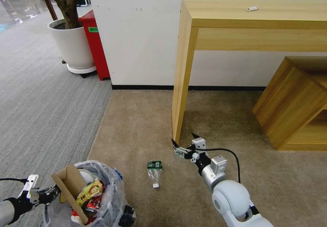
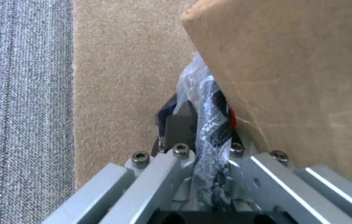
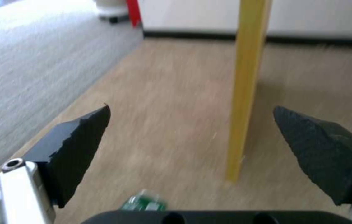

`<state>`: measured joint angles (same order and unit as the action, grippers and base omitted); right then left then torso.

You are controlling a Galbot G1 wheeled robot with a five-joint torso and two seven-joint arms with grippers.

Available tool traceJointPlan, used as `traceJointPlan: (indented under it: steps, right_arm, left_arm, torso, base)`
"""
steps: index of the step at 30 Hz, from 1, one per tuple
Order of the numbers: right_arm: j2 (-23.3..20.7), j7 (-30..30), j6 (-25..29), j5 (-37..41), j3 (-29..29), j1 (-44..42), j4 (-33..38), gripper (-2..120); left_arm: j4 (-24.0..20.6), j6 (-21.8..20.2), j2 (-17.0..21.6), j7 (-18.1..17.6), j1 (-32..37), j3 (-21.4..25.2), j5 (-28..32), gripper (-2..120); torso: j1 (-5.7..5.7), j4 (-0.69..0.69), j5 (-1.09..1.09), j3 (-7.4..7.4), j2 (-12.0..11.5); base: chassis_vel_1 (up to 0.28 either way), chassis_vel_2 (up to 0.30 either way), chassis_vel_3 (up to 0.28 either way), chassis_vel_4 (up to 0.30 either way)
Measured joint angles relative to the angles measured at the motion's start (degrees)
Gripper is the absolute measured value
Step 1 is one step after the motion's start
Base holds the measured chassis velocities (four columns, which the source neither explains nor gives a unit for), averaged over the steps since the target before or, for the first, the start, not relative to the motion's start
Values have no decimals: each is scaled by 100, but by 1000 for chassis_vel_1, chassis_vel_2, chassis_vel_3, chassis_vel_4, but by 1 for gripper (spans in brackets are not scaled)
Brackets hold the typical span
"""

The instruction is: Pick up the trash bin and place the garbage on the floor into it.

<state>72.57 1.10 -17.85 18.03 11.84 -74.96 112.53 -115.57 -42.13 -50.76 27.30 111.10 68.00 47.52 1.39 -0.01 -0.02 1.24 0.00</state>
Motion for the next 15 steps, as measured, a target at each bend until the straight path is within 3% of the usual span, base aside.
traceJointPlan:
  steps: [7, 15]
  right_arm:
    - [56, -180, -490, 771, -438, 661, -1335, 100]
    - [309, -246, -1009, 922, -870, 1393, -2762, 100]
  left_arm:
    - [43, 0, 34, 20, -20, -51, -16, 0]
    - [66, 0, 96, 56, -38, -78, -11, 0]
  torso:
    - [0, 0, -1, 0, 0]
    - [0, 0, 0, 1, 0]
  base:
    - [0, 0, 0, 0]
    - [0, 0, 0, 0]
